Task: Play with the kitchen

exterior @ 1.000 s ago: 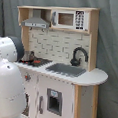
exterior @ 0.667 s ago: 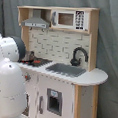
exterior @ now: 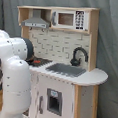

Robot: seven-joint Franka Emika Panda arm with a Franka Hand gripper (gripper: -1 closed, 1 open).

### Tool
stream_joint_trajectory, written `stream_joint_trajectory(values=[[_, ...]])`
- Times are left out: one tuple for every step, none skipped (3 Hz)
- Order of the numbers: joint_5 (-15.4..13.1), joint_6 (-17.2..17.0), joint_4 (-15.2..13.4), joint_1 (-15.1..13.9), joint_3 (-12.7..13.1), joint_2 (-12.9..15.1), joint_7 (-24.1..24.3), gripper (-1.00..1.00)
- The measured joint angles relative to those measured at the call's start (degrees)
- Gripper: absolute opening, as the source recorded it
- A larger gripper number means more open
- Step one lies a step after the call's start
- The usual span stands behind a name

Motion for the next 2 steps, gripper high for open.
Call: stream_joint_trajectory(values=[[-0.50,-1.18,0.47,1.50,1.96,5.28,-0.09,1.00],[-0.41,-4.25,0.47,4.20,1.87,9.63,-0.09,1.00]])
